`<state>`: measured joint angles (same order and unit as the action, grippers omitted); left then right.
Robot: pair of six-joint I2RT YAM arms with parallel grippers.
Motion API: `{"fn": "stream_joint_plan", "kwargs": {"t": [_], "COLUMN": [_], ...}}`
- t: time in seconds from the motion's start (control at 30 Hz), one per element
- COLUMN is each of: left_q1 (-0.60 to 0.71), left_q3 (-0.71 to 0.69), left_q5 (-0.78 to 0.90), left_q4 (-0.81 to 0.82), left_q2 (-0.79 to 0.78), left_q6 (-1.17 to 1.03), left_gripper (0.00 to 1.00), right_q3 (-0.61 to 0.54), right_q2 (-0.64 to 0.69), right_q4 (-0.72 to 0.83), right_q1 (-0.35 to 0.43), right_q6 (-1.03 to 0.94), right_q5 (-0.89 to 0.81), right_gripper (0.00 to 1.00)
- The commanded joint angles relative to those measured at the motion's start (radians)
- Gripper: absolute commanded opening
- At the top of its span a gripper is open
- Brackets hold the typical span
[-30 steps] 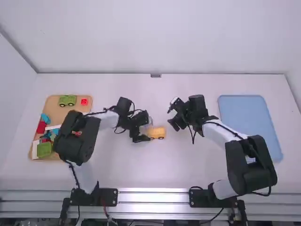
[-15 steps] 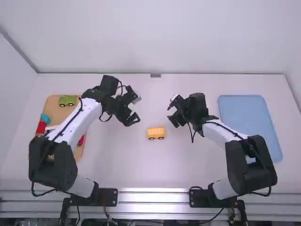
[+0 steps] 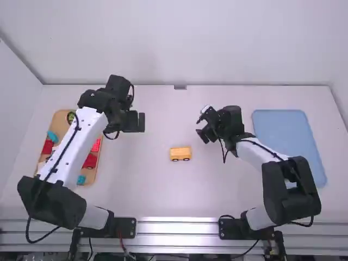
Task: Assemble lego blocks to make yellow taxi
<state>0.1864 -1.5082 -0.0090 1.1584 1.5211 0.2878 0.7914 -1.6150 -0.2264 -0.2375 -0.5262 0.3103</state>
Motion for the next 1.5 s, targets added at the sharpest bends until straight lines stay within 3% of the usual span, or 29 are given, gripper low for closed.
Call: {"fn": "stream_joint_plan", "kwargs": {"t": [0.0, 0.17, 0.43, 0.77, 0.9, 0.97, 1.07, 1.23, 1.47], "left_q1": [-0.01, -0.032, -0.135, -0.407, -0.527, -0.606, -0.742, -0.89, -0.93], "left_q3": [-0.053, -0.068, -0.02, 0.179, 0.246, 0.268, 0.287, 0.328, 0.409], "left_q5": [-0.22, -0.439, -0.618, -0.793, -0.684, -0.526, -0.328, -0.183, -0.007], "left_q4": [0.067, 0.193, 0.338, 0.41, 0.173, 0.03, -0.066, -0.088, -0.247], "left_q2": [-0.031, -0.055, -0.172, -0.316, -0.318, -0.295, -0.232, -0.125, -0.003], "left_q6": [0.264, 0.517, 0.789, 1.023, 0.737, 0.455, 0.253, 0.164, -0.028], "left_gripper": [0.99, 0.99, 0.99, 0.99, 0.99, 0.99, 0.99, 0.99, 0.99], "right_q3": [-0.007, -0.007, -0.007, -0.007, -0.007, -0.007, -0.007, -0.007, -0.007], "right_q2": [0.026, 0.026, 0.026, 0.026, 0.026, 0.026, 0.026, 0.026, 0.026], "right_q4": [-0.002, -0.005, -0.034, -0.065, -0.075, -0.085, -0.084, -0.085, -0.092], "right_q1": [0.002, 0.001, 0.001, 0.001, 0.002, 0.001, 0.001, 0.001, 0.003], "right_q6": [0.003, -0.02, -0.039, -0.039, -0.039, -0.044, -0.081, -0.084, -0.084], "right_q5": [0.003, 0.003, 0.003, 0.003, 0.005, 0.006, 0.006, 0.004, 0.003], "right_gripper": [0.99, 0.98, 0.99, 0.99, 0.99, 0.98, 0.98, 0.98, 0.98]}}
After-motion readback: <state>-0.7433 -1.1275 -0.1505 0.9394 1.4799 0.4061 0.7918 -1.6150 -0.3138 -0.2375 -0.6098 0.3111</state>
